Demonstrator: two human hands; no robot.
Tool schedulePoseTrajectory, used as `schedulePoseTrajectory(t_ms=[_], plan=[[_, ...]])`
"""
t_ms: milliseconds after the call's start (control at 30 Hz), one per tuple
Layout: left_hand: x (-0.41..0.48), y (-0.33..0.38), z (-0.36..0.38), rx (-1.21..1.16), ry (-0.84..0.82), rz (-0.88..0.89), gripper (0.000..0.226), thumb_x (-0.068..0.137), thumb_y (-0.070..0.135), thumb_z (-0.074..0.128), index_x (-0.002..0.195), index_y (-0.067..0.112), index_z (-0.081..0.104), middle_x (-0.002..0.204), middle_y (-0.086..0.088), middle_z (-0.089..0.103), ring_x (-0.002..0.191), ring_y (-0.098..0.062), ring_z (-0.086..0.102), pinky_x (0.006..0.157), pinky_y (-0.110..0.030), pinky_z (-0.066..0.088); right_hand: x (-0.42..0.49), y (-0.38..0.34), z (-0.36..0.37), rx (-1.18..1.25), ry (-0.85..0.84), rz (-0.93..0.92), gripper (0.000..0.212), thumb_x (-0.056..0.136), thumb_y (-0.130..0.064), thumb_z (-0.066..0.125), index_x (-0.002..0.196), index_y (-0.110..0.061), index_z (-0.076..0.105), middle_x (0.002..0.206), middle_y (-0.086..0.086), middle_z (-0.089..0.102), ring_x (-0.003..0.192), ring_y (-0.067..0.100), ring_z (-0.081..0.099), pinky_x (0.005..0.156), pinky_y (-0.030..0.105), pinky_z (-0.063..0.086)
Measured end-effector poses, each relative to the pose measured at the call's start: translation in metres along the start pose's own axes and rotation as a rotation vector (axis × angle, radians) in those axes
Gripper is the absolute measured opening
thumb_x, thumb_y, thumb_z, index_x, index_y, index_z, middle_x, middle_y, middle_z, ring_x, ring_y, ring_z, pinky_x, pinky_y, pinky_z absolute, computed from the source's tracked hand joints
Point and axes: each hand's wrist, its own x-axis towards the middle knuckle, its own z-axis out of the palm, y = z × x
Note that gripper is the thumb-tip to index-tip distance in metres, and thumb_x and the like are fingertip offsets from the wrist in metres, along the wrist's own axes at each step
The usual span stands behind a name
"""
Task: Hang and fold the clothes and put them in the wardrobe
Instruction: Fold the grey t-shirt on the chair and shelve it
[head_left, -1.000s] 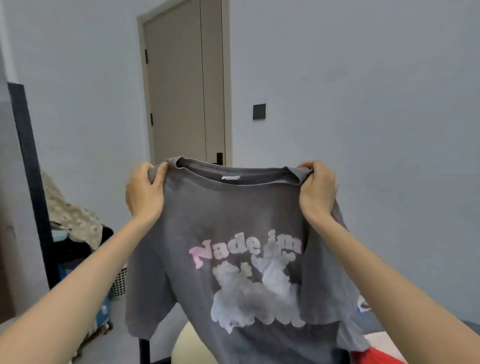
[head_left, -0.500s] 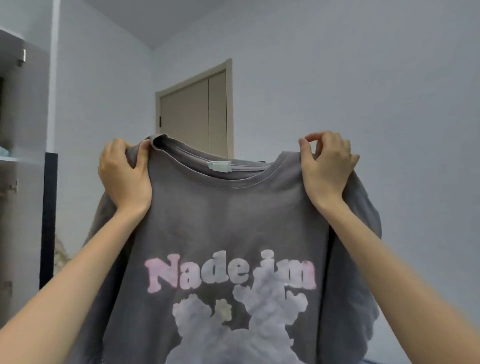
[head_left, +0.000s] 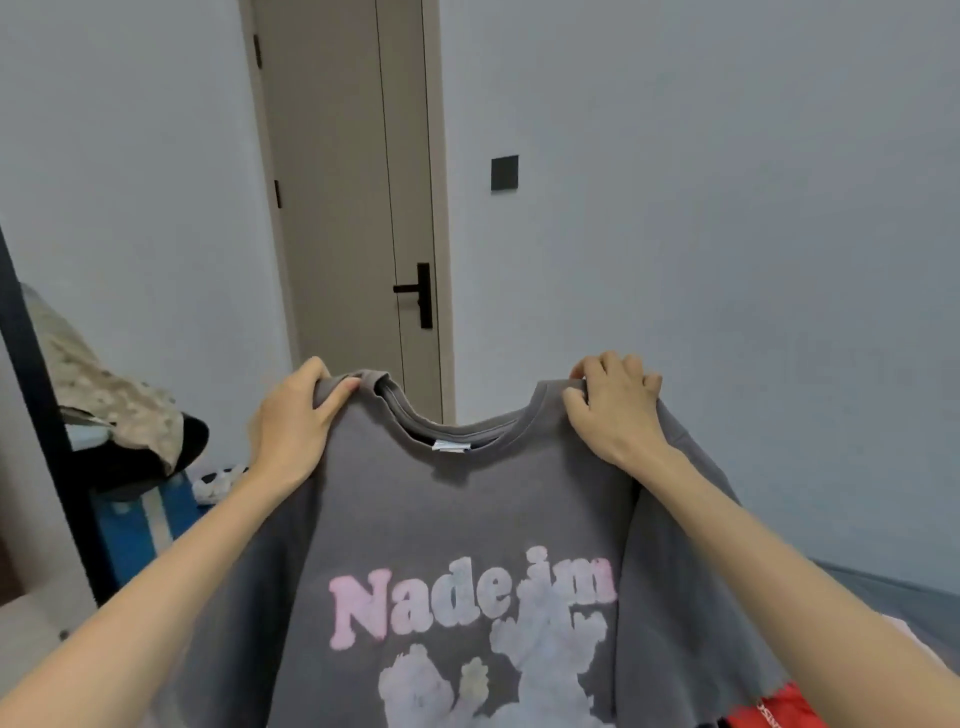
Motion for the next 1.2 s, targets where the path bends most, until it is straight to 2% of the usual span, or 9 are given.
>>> schedulePoseTrajectory(t_ms=[167,400,533,700,833,933,1000,1100,1200], plan=[[-0.045,-0.034,0.075,0.074,-0.239,-0.065,0.034,0.097,0.04,0.045,0.072,0.019,0.034,0.065,0.001,0.048,0.061,-0.021,0.046,0.052,-0.035,0.029,-0.042,0.039,0.078,-0.041,-0.266,0.099,0.02,0.083,-0.024,0.049,0.101,-0.019,0.048,0.104,0.001,0.057,0.097,0.021,0.04,0.076,0.033,0.018],[-0.087,-0.076,0.177,0.154,-0.448,-0.133,0.029,0.098,0.028,0.047,0.075,0.013,0.037,0.072,-0.002,0.045,0.07,-0.026,0.047,0.06,-0.036,0.032,-0.076,0.081,0.176,-0.081,-0.484,0.151,0.022,0.092,-0.02,0.046,0.114,-0.02,0.05,0.12,-0.001,0.058,0.109,0.023,0.041,0.084,0.036,0.022],[-0.1,-0.104,0.227,0.261,-0.502,-0.146,0.031,0.098,0.03,0.047,0.075,0.012,0.036,0.068,0.002,0.039,0.067,-0.023,0.04,0.058,-0.034,0.029,-0.079,0.097,0.231,-0.055,-0.5,0.162,0.021,0.095,-0.015,0.043,0.112,-0.022,0.054,0.117,-0.005,0.06,0.106,0.022,0.04,0.081,0.034,0.02],[-0.104,-0.138,0.287,0.343,-0.548,-0.176,0.031,0.097,0.029,0.049,0.075,0.011,0.036,0.072,-0.004,0.044,0.068,-0.026,0.04,0.06,-0.035,0.028,-0.079,0.112,0.299,-0.015,-0.401,0.211,0.023,0.095,-0.009,0.044,0.101,-0.024,0.061,0.104,-0.011,0.064,0.098,0.02,0.042,0.069,0.03,0.011],[-0.125,-0.154,0.327,0.343,-0.58,-0.268,0.02,0.096,0.023,0.053,0.088,0.004,0.05,0.095,-0.02,0.053,0.091,-0.037,0.047,0.075,-0.04,0.033,-0.09,0.124,0.346,0.007,-0.454,0.27,0.025,0.095,-0.009,0.046,0.099,-0.026,0.064,0.102,-0.01,0.064,0.097,0.02,0.041,0.072,0.03,0.013],[-0.153,-0.152,0.347,0.329,-0.675,-0.397,0.033,0.093,0.02,0.054,0.122,0.005,0.048,0.126,-0.021,0.042,0.115,-0.037,0.037,0.098,-0.043,0.025,-0.109,0.131,0.366,-0.055,-0.587,0.281,0.026,0.095,-0.012,0.046,0.11,-0.024,0.063,0.121,-0.006,0.061,0.111,0.022,0.041,0.086,0.032,0.019],[-0.178,-0.143,0.355,0.339,-0.801,-0.329,0.047,0.095,0.024,0.049,0.138,0.01,0.036,0.144,-0.019,0.027,0.134,-0.036,0.024,0.113,-0.047,0.01,-0.127,0.128,0.373,-0.05,-0.651,0.245,0.029,0.095,-0.015,0.047,0.12,-0.019,0.062,0.136,-0.002,0.052,0.125,0.023,0.038,0.1,0.033,0.021],[-0.223,-0.115,0.363,0.276,-1.068,-0.151,0.054,0.101,0.036,0.03,0.151,0.021,0.014,0.159,-0.007,-0.002,0.146,-0.028,-0.006,0.114,-0.051,-0.011,-0.159,0.109,0.376,0.021,-0.785,0.135,0.037,0.099,-0.023,0.041,0.133,-0.018,0.054,0.149,0.001,0.041,0.138,0.022,0.031,0.117,0.037,0.016],[-0.261,-0.093,0.37,0.282,-1.368,-0.204,0.057,0.101,0.047,0.015,0.149,0.036,-0.011,0.157,0.001,-0.025,0.143,-0.027,-0.023,0.109,-0.059,-0.015,-0.194,0.099,0.379,-0.017,-1.0,0.143,0.048,0.103,-0.034,0.027,0.151,-0.026,0.025,0.16,-0.003,0.016,0.148,0.02,0.009,0.119,0.042,0.0]])
